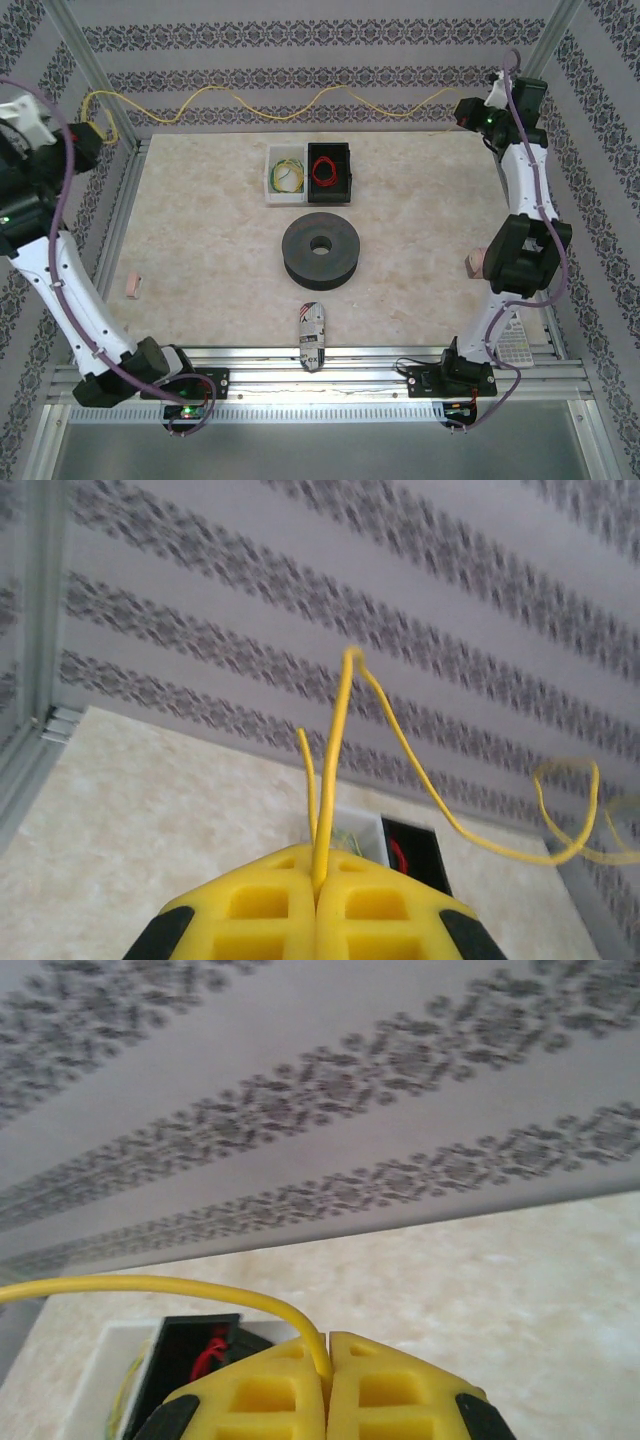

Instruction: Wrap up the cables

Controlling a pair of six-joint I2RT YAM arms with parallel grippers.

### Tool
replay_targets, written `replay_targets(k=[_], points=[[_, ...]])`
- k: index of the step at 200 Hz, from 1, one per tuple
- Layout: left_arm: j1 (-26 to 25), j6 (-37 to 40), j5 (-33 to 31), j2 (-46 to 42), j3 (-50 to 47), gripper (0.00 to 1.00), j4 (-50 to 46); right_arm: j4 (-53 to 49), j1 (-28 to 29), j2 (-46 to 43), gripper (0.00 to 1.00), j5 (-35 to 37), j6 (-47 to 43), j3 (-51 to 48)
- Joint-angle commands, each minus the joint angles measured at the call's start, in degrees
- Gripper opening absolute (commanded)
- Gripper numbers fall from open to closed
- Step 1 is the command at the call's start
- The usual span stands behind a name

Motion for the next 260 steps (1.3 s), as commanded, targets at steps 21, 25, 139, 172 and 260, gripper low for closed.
replay_targets(k=[21, 25, 139, 172, 260], points=[[16.2, -22.3, 11.5, 6.9, 6.9, 0.0, 17.1, -6.1, -4.8, 3.4, 0.0, 8.6, -2.0, 3.4], [16.5, -22.2, 11.1, 7.5, 8.2, 0.0, 17.0, -6.5, -5.1, 3.6, 0.0, 9.0, -2.0, 3.4], [17.9, -15.5, 4.6, 16.4, 19.0, 0.0, 10.1, -16.3, -7.2, 4.7, 0.0, 28.3, -10.6, -2.1], [17.7, -15.0, 3.1, 13.5, 18.7, 0.0, 10.2, -11.2, -7.2, 1.2, 0.0, 27.8, -9.2, -9.7], [7.5, -7.1, 0.8, 9.3, 14.8, 0.0, 0.8, -9.3, -4.3, -3.2, 0.0, 23.3, -10.6, -12.1]])
